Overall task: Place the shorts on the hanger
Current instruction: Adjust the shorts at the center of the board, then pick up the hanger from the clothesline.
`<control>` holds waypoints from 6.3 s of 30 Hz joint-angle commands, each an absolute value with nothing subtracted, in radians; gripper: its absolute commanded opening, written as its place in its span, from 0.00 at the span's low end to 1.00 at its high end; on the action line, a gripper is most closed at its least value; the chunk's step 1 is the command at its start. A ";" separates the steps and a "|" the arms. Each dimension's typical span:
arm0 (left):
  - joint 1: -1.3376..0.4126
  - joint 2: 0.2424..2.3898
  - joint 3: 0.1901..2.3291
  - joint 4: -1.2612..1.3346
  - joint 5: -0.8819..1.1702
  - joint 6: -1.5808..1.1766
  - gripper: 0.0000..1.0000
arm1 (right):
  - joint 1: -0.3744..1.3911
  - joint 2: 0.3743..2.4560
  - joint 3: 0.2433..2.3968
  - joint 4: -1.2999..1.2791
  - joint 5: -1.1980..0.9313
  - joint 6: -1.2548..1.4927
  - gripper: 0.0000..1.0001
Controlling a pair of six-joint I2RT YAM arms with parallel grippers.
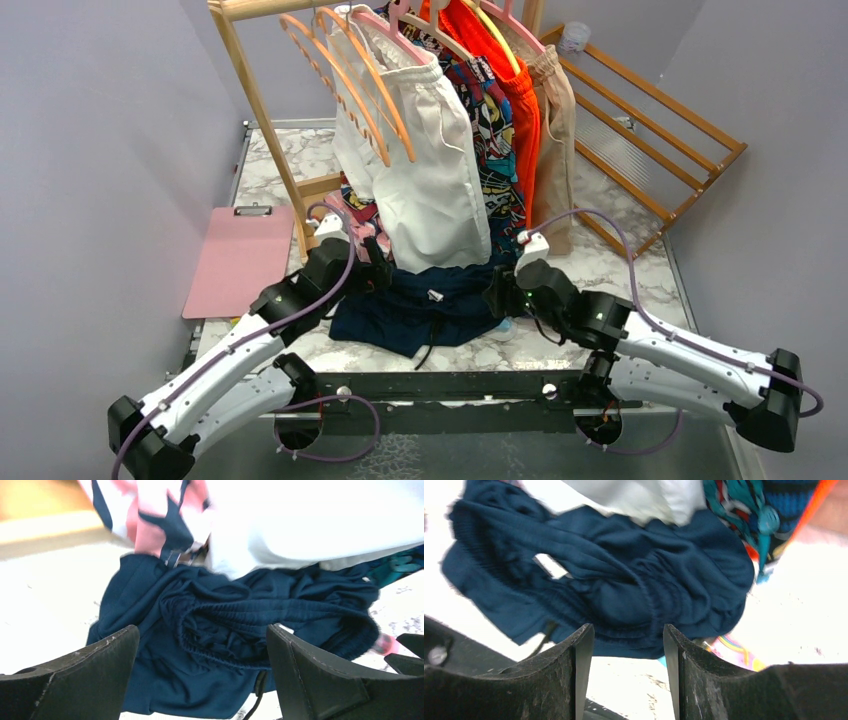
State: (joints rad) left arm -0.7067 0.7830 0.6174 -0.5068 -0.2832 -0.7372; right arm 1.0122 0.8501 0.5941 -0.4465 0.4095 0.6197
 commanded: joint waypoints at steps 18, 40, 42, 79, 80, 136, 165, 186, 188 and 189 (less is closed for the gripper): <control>-0.704 0.386 0.626 -0.459 -0.429 -0.417 0.98 | 1.008 1.165 1.446 -0.193 0.061 0.095 0.52; -0.703 0.378 0.617 -0.440 -0.434 -0.378 0.96 | 0.971 1.674 1.985 -0.183 0.368 -0.006 0.43; -0.703 0.381 0.619 -0.442 -0.432 -0.377 0.96 | 0.957 1.688 1.989 -0.185 0.359 -0.001 0.43; -0.704 0.396 0.617 -0.439 -0.416 -0.373 0.96 | 0.899 1.850 2.094 -0.215 0.266 0.049 0.30; -0.704 0.397 0.617 -0.440 -0.415 -0.373 0.96 | 0.899 1.852 2.095 -0.210 0.267 0.049 0.28; -0.704 0.410 0.615 -0.441 -0.425 -0.373 0.96 | 0.897 1.765 1.802 0.351 0.249 0.072 0.01; -0.703 0.417 0.615 -0.440 -0.421 -0.373 0.96 | 0.897 1.644 1.676 0.317 0.230 0.057 0.01; -0.703 0.404 0.617 -0.445 -0.451 -0.374 0.96 | 0.897 1.364 1.460 0.127 0.150 0.051 0.01; -0.703 0.398 0.617 -0.449 -0.460 -0.377 0.96 | 0.897 1.330 1.429 0.104 0.156 0.050 0.01; -0.703 0.395 0.618 -0.449 -0.463 -0.377 0.96 | 0.897 1.313 1.412 0.090 0.160 0.049 0.01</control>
State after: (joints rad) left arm -0.7067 0.4149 0.6132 -0.4622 -0.4210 -0.3809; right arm 0.9012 1.3842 1.4586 0.1249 0.1814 0.0589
